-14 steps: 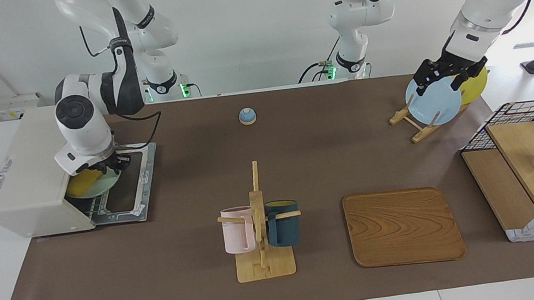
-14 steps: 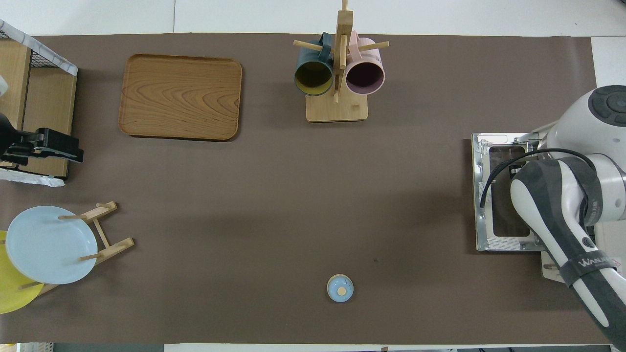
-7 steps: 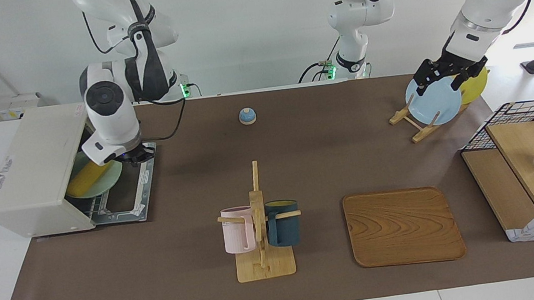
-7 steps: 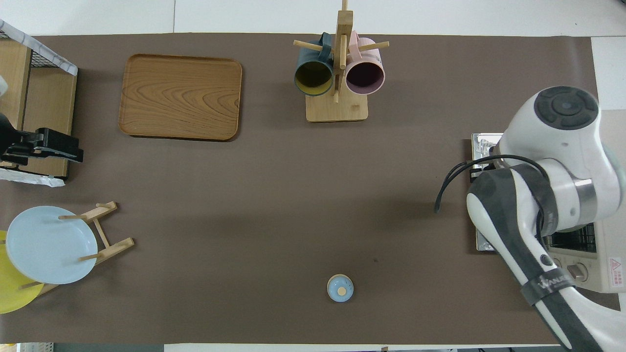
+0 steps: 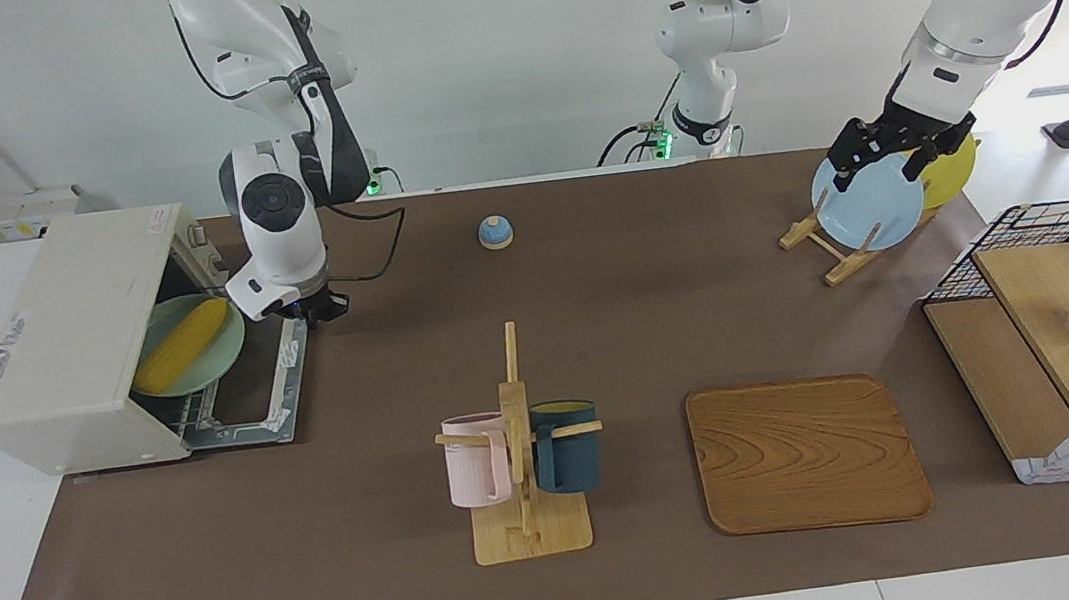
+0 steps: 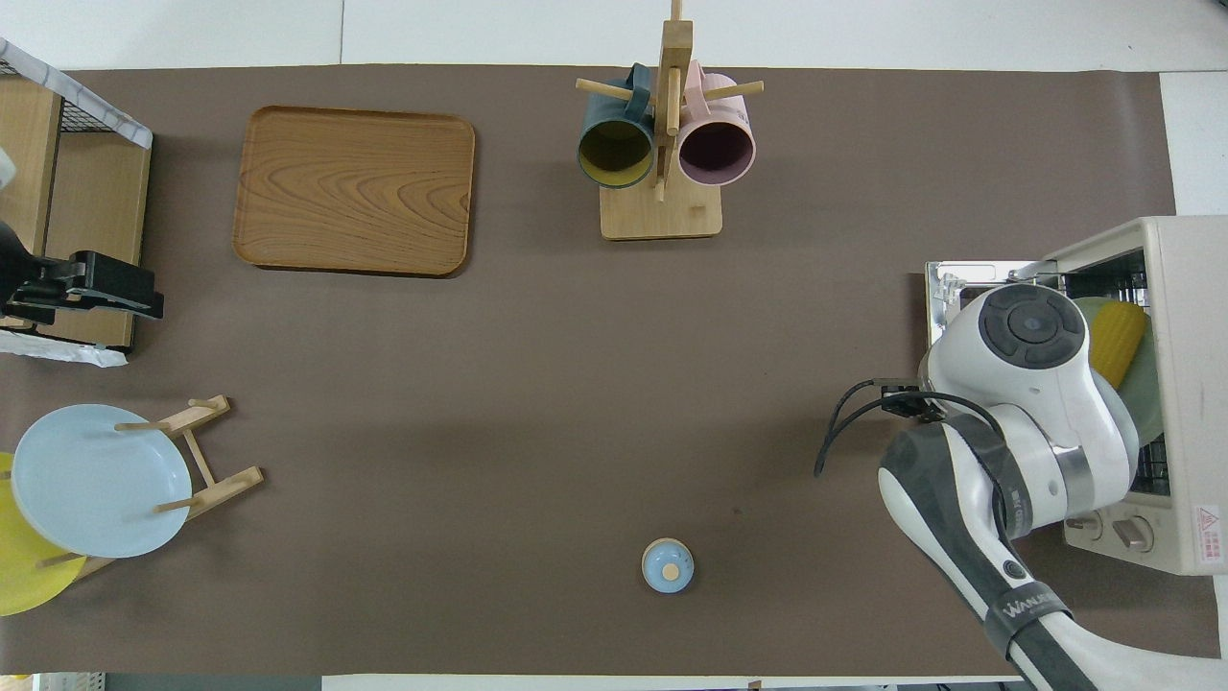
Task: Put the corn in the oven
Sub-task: 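Release the corn inside the oven and withdraw the right gripper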
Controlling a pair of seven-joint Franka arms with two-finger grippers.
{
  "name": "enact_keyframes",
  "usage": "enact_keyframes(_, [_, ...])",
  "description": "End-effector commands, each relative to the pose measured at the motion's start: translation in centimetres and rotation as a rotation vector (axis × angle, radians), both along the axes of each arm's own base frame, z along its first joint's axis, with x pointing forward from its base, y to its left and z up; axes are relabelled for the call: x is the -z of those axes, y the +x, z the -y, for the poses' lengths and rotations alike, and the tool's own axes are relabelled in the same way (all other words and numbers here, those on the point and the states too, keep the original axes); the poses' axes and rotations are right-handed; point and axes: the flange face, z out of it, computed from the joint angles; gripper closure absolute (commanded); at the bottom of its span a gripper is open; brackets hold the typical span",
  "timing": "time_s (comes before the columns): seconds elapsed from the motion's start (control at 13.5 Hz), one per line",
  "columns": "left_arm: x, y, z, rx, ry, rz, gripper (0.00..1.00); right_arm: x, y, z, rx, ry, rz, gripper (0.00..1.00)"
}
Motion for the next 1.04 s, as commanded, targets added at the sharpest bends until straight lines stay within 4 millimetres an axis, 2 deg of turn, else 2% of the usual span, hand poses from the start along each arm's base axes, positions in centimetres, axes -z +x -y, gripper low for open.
enact_keyframes(0.0, [0.1,-0.2,-0.3,0.000,0.020,0.006,0.00,0.4,-2.2,0.4,0.022,0.021,0.027,1.00])
enact_keyframes(0.3, [0.1,-0.2,-0.3,-0.001,0.020,0.006,0.00,1.4,-2.5,0.5,0.036,0.042,0.026,1.00])
enact_keyframes(0.67, [0.1,-0.2,-0.3,0.000,0.020,0.006,0.00,1.9,-3.0,2.3,0.061,0.043,0.014,1.00])
enact_keyframes(0.81, [0.1,-0.2,-0.3,-0.001,0.020,0.006,0.00,1.8,-2.9,2.7,0.042,0.041,0.003,1.00])
enact_keyframes(0.96, [0.1,-0.2,-0.3,-0.001,0.020,0.004,0.00,0.5,-1.7,2.7,0.007,-0.004,-0.014,1.00])
